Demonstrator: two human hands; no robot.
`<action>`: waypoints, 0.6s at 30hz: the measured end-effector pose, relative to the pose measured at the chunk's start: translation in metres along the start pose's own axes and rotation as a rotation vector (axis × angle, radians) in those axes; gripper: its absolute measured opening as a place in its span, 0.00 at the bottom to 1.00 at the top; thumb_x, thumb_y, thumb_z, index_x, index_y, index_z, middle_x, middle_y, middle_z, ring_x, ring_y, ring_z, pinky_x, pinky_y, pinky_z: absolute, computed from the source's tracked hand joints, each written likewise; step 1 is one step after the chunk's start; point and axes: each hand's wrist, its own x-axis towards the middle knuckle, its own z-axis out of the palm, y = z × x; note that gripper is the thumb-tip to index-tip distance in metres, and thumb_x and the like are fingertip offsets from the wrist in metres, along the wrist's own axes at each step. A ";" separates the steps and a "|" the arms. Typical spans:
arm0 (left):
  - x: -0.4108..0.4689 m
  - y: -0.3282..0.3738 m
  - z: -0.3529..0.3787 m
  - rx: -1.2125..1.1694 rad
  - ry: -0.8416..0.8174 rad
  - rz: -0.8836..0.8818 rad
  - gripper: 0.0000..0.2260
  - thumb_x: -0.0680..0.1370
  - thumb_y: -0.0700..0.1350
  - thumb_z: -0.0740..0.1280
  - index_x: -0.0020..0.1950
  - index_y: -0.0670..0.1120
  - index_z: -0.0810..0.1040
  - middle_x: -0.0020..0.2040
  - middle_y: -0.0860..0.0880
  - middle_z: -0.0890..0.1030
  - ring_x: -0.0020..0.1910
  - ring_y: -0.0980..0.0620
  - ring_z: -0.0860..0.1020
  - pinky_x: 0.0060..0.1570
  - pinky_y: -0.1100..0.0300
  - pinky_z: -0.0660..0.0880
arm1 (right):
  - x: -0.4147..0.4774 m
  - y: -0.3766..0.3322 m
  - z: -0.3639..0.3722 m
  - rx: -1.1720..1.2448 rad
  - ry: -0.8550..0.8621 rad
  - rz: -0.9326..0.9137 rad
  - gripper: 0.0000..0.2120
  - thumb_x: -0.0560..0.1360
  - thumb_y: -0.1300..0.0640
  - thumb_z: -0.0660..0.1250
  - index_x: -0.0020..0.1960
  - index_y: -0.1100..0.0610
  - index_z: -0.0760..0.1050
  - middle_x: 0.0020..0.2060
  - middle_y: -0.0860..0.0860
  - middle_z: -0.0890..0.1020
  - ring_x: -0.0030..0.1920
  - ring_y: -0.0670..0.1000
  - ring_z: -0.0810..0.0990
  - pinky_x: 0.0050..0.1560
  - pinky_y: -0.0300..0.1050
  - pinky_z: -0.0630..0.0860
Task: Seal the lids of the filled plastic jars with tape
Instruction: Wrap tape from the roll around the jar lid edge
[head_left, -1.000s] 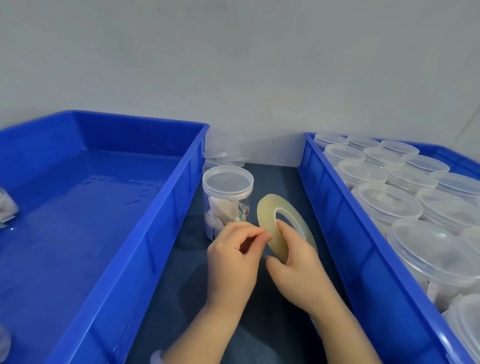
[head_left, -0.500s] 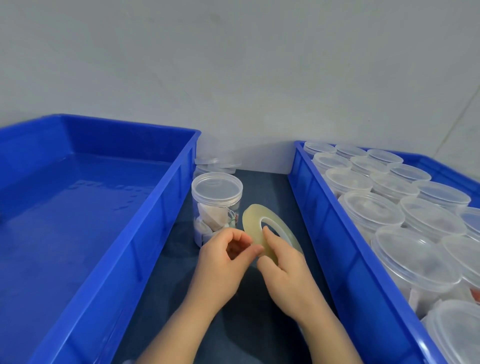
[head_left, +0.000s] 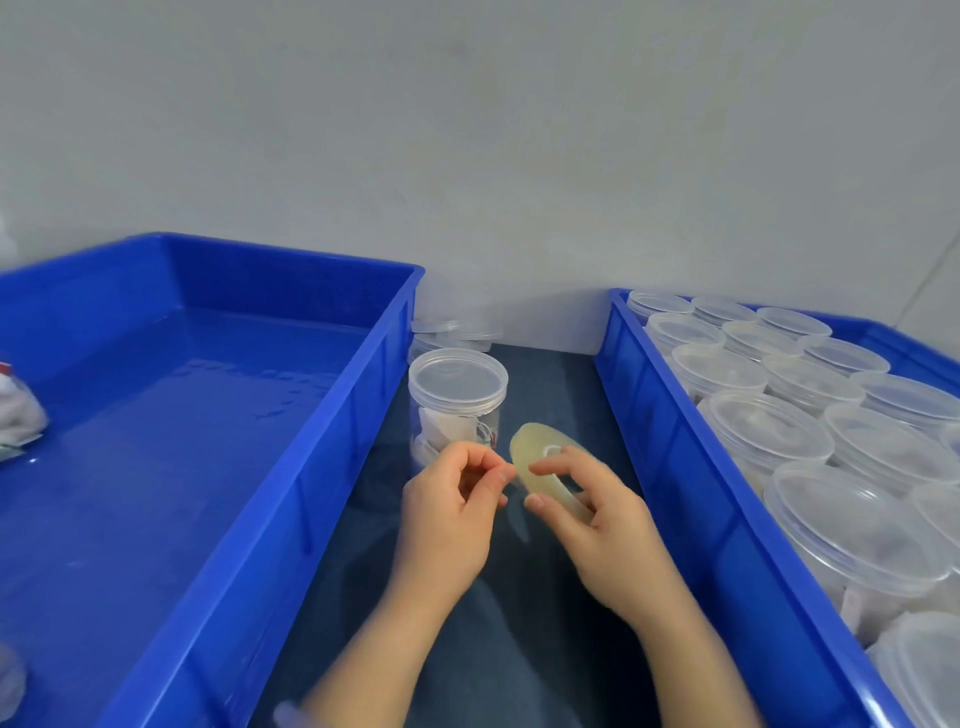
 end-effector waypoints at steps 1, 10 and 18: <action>0.001 -0.001 -0.002 0.024 0.010 0.016 0.09 0.76 0.39 0.69 0.39 0.52 0.76 0.36 0.58 0.81 0.34 0.60 0.79 0.37 0.72 0.71 | 0.000 -0.002 -0.003 -0.011 -0.070 -0.004 0.11 0.75 0.54 0.69 0.51 0.39 0.74 0.49 0.24 0.74 0.46 0.28 0.71 0.46 0.24 0.66; -0.005 0.008 -0.002 -0.005 0.096 0.116 0.12 0.75 0.39 0.69 0.39 0.56 0.75 0.38 0.58 0.81 0.35 0.58 0.79 0.36 0.73 0.71 | 0.013 -0.021 -0.006 -0.079 0.021 0.105 0.06 0.75 0.54 0.68 0.49 0.45 0.81 0.59 0.42 0.73 0.60 0.48 0.76 0.57 0.46 0.74; 0.012 0.016 -0.005 0.008 0.259 0.270 0.15 0.73 0.38 0.72 0.42 0.58 0.72 0.38 0.57 0.79 0.39 0.58 0.76 0.37 0.74 0.69 | 0.054 -0.044 -0.025 -0.095 -0.095 0.065 0.04 0.72 0.50 0.71 0.39 0.43 0.79 0.57 0.44 0.72 0.57 0.44 0.73 0.57 0.40 0.69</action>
